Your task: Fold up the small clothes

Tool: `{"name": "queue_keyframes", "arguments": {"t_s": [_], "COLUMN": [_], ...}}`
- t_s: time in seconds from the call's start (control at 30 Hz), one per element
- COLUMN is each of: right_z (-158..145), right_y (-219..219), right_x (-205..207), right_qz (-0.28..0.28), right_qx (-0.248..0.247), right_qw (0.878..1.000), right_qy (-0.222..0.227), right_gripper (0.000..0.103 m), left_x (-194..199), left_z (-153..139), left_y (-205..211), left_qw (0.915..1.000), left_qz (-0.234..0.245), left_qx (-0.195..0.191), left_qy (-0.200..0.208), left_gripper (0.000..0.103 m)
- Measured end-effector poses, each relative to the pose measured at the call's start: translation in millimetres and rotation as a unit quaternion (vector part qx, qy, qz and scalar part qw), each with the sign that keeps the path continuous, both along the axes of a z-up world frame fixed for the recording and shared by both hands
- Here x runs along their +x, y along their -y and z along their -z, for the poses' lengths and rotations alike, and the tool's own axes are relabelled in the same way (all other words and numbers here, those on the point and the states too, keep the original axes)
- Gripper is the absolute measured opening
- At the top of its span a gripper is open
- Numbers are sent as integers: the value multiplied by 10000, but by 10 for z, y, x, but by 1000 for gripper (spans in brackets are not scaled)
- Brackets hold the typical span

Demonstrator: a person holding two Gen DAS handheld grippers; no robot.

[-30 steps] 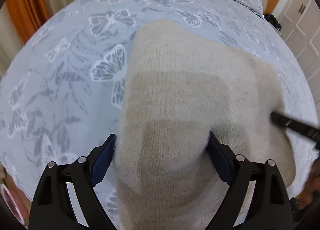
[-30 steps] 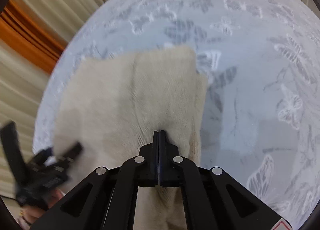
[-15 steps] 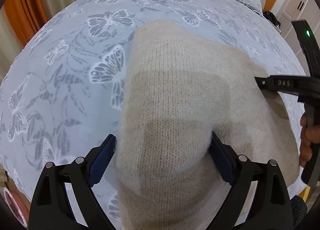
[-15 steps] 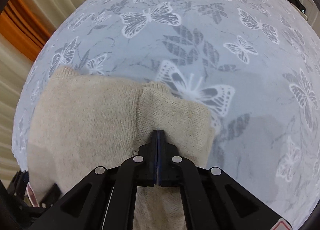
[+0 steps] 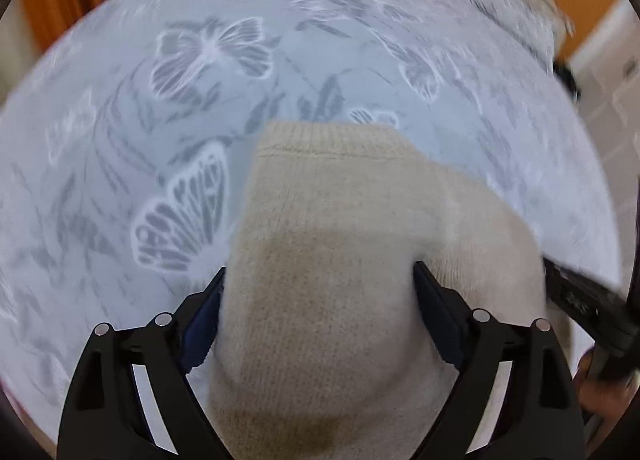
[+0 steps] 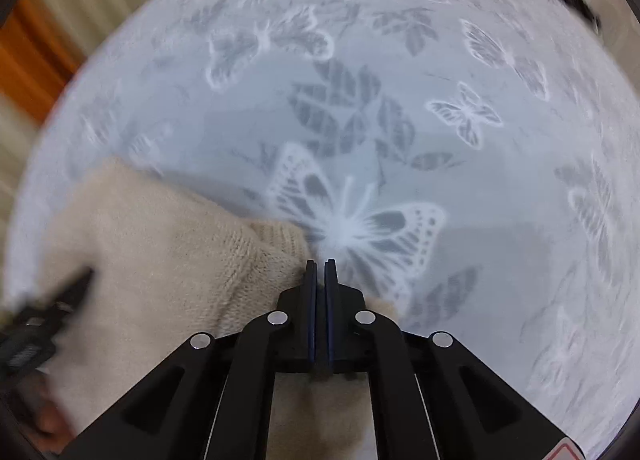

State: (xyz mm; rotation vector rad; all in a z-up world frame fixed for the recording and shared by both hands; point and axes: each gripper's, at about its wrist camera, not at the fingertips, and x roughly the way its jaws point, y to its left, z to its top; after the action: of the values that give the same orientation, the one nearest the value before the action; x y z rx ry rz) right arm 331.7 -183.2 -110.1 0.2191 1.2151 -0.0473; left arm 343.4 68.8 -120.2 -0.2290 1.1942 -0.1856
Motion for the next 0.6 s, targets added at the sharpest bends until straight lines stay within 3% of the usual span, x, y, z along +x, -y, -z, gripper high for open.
{"name": "queue_keyframes", "arguments": {"t_s": [0.07, 0.17, 0.23, 0.3, 0.33, 0.4, 0.47, 0.53, 0.6], "right_z": [-371, -753, -730, -422, -148, 162, 165, 4, -293], "right_y": [35, -83, -172, -232, -242, -223, -185, -206, -300], "right_x": [-271, -952, -1372, -1652, -1732, -1772, -1710, -1679, -1775], "right_qz": [-43, -428, -593, -582, -510, -362, -144, -10, -110], "right_qx": [581, 834, 1033, 1104, 1053, 1423, 1583, 1439, 1076], "right_qw": [9971, 9917, 9899, 9917, 9931, 9892, 9873, 9896, 9939], "right_qy": [480, 884, 765, 298, -2, -23, 31, -6, 224], "right_gripper": [8, 9, 9, 8, 0, 0, 0, 0, 8], "left_x": [-123, -570, -918, -1257, -1352, -1418, -1429, -1431, -1503], "left_z": [-170, -467, -538, -408, -267, -13, 147, 83, -139], "left_y": [-86, -191, -221, -205, -165, -129, -150, -145, -115], "left_qw": [9998, 9983, 9973, 9974, 9975, 9976, 9988, 9992, 9994], "left_qz": [-54, 212, 409, 574, 635, 619, 447, 304, 145], "left_qx": [-154, -179, -121, 7, 153, 291, 200, 239, 296], "left_qy": [111, 519, 605, 437, 261, 34, 50, 117, 121], "left_gripper": [83, 82, 82, 82, 82, 85, 90, 90, 88]}}
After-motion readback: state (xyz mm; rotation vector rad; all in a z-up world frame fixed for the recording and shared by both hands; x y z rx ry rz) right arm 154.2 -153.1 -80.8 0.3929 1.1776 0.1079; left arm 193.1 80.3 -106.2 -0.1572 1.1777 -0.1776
